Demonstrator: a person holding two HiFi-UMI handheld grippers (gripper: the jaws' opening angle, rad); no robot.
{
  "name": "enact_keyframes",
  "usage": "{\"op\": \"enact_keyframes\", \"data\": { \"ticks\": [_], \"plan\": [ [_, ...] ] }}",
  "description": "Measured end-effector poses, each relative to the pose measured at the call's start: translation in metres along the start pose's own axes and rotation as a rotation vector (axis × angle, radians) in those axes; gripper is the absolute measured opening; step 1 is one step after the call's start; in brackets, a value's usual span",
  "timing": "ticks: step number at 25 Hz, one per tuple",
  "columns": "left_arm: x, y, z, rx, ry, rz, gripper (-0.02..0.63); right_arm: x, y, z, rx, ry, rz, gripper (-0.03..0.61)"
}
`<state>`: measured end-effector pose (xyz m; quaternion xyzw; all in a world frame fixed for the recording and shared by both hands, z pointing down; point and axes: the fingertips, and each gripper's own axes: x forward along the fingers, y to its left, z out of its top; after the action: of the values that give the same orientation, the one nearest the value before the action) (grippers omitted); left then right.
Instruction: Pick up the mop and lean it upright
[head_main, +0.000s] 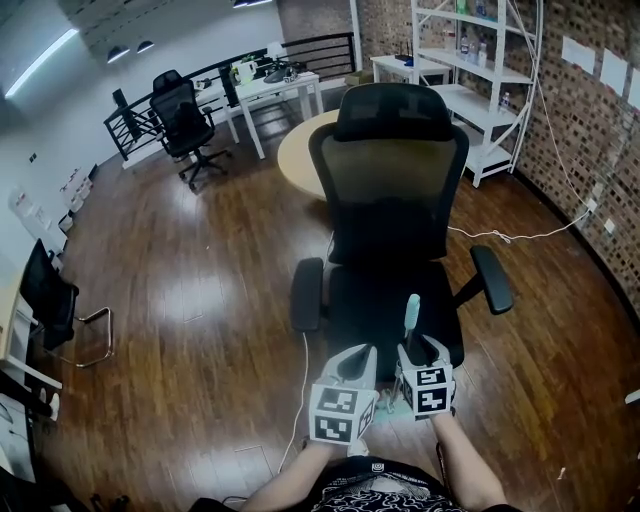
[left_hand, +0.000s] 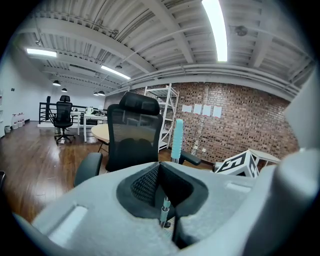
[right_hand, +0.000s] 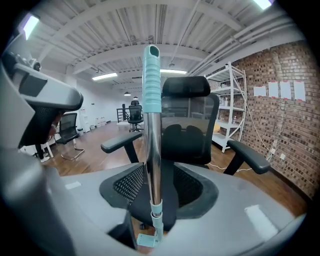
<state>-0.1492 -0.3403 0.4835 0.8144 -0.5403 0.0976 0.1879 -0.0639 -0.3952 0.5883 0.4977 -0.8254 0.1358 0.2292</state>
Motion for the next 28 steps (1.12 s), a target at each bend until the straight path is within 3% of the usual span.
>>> {"op": "enact_keyframes", "data": {
  "ticks": [6,18,28],
  "plan": [
    [-0.007,-0.027,-0.006,0.008,-0.005,-0.011,0.004,-0.043,0.003,0.015,0.01,-0.095,0.021,0.176],
    [-0.032,-0.109,-0.031,0.043,-0.002,-0.068,0.004,-0.168,0.013,0.046,0.02,-0.303,0.027,0.0],
    [-0.061,-0.156,-0.052,0.054,0.016,-0.081,0.004,-0.228,0.021,0.03,0.023,-0.322,0.065,0.0]
  ]
}}
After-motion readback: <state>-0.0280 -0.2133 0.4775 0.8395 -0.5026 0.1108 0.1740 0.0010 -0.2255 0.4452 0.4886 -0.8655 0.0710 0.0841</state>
